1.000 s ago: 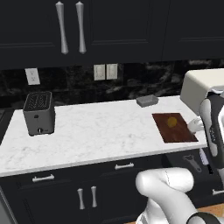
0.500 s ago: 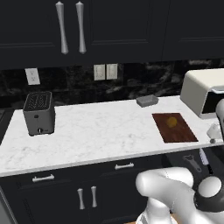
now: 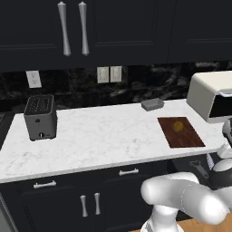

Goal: Place the appropriate cutting tool for cutting the avocado skin on the cutting board.

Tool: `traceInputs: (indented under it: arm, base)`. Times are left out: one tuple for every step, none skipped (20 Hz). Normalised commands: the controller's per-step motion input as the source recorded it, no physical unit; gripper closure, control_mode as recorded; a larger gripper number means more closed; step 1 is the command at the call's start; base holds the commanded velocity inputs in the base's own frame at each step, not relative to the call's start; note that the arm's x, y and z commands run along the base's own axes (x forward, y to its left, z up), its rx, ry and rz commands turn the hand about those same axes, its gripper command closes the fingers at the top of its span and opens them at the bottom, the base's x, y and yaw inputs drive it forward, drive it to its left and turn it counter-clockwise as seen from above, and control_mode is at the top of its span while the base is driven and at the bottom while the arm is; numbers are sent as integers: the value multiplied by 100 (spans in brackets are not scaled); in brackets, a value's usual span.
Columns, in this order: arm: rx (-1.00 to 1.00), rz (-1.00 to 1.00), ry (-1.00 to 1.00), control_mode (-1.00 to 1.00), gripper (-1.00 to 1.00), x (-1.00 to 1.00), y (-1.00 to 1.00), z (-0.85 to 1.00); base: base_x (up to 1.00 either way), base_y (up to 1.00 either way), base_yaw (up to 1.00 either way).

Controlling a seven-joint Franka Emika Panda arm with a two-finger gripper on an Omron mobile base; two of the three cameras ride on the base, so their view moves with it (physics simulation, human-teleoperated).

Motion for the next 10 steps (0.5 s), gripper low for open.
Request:
traceInputs:
  arm:
    - [0, 0, 3, -100, -100, 36, -20, -71]
    - [0, 0, 4, -100, -100, 42, -15, -64]
    - [0, 0, 5, -100, -100, 43, -12, -66]
    - [0, 0, 7, -100, -100, 45, -18, -63]
    - [0, 3, 5, -100, -100, 39, -34, -68]
    - [0, 2, 5, -100, -100, 37, -31, -68]
    - [0, 2, 9, -100, -100, 36, -20, -66]
    - [0, 2, 9, -100, -100, 30, -23, -67]
    - [1, 3, 7, -100, -100, 16, -35, -70]
    - [3, 3, 9, -100, -100, 9, -35, -69]
  base:
    - [0, 0, 0]
    - [0, 0, 0]
    - [0, 0, 0]
    - [0, 0, 0]
    - [0, 0, 0]
    - [0, 0, 0]
    - [0, 0, 0]
    - [0, 0, 0]
    - [0, 0, 0]
    - [0, 0, 0]
